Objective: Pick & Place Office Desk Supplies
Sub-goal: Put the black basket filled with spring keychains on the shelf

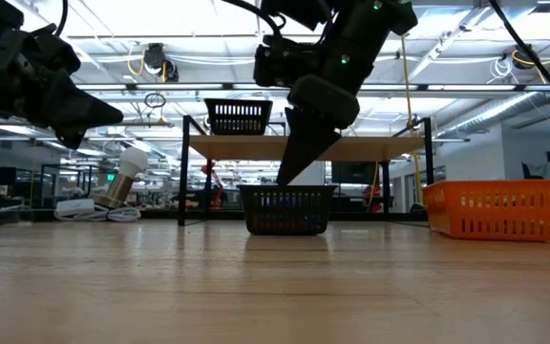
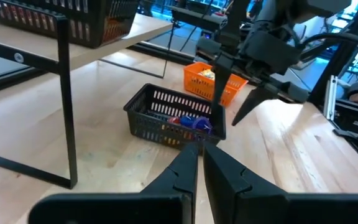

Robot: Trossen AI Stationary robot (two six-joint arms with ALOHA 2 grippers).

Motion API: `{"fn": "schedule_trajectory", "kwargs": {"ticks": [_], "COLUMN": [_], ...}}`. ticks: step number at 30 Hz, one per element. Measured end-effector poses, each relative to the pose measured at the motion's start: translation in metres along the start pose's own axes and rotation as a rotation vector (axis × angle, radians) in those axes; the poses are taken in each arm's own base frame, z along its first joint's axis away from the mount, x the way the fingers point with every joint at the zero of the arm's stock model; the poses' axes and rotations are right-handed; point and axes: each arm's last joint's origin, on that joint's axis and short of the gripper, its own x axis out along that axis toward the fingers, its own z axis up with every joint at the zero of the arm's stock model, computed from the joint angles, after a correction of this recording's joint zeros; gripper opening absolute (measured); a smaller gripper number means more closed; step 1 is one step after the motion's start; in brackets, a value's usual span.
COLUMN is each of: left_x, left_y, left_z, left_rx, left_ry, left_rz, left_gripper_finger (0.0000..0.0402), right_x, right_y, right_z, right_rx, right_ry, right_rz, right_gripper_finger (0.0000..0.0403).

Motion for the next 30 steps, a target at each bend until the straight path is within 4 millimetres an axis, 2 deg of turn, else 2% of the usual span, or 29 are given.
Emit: {"fn": "schedule_trajectory", "kwargs": {"ticks": [6, 14, 27, 30], "left_x": [0.000, -0.001, -0.001, -0.001], "left_y": [-0.003, -0.005, -0.005, -0.005], "left_z": [0.000, -0.001, -0.001, -0.001], "left_rx": [-0.014, -0.012, -0.038, -0.038], "left_ry": [0.004, 0.008, 0.008, 0.008], "left_rz": [-0.024, -0.043, -0.043, -0.043], "left_gripper_finger": [0.0026, 0.0026, 0.0026, 0.0026], "right_x": [0.000, 0.005, 0.005, 0.013], "right_y": [0.001, -0.002, -0.002, -0.001], "right_z": [0.000, -0.007, -0.006, -0.005], "right_rx": [0.005, 0.047, 0.016, 0.030], "right_ry": [0.012, 0.029, 0.017, 0.002], "right_rz": [0.076, 0.012, 0.035, 0.019], "right_gripper_finger": [0.0151, 0.0134, 0.0129, 0.0129]}}
